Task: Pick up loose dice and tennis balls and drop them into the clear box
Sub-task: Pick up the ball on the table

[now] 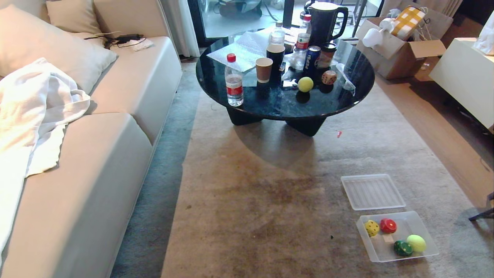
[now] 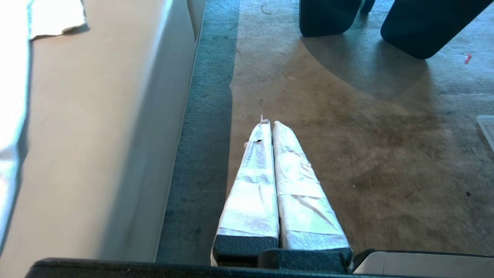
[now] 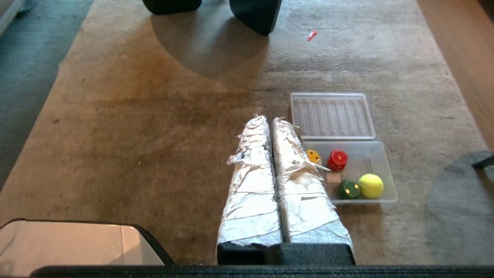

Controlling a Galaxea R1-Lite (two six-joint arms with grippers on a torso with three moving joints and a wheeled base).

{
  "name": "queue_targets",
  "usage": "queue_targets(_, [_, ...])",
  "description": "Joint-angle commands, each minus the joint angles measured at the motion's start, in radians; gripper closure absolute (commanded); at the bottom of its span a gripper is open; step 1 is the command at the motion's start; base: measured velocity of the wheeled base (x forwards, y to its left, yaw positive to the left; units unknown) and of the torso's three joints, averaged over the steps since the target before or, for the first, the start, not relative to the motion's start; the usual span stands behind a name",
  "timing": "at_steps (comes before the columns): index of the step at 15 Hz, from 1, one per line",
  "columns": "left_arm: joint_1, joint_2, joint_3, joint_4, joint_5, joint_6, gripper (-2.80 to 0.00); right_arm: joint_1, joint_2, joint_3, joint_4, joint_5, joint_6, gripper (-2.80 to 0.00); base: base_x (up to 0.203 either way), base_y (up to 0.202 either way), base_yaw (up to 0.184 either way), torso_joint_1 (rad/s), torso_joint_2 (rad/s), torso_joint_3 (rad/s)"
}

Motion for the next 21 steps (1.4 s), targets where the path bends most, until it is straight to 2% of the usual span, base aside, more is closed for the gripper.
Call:
queue_targets(1, [0.0, 0.0, 0.0, 0.0, 0.0, 0.0, 0.0, 0.002, 0.001, 0.0, 0.0, 0.0, -0.001, 0.0, 0.181, 0.0, 0.001, 0.002, 0.0, 0.002])
queue_targets(21, [0.0, 0.0, 0.0, 0.0, 0.0, -0.002, 0.0, 0.0, 0.001, 0.0, 0.0, 0.0, -0.001, 0.0, 0.184, 0.0, -0.001, 0.002, 0.0, 0.002])
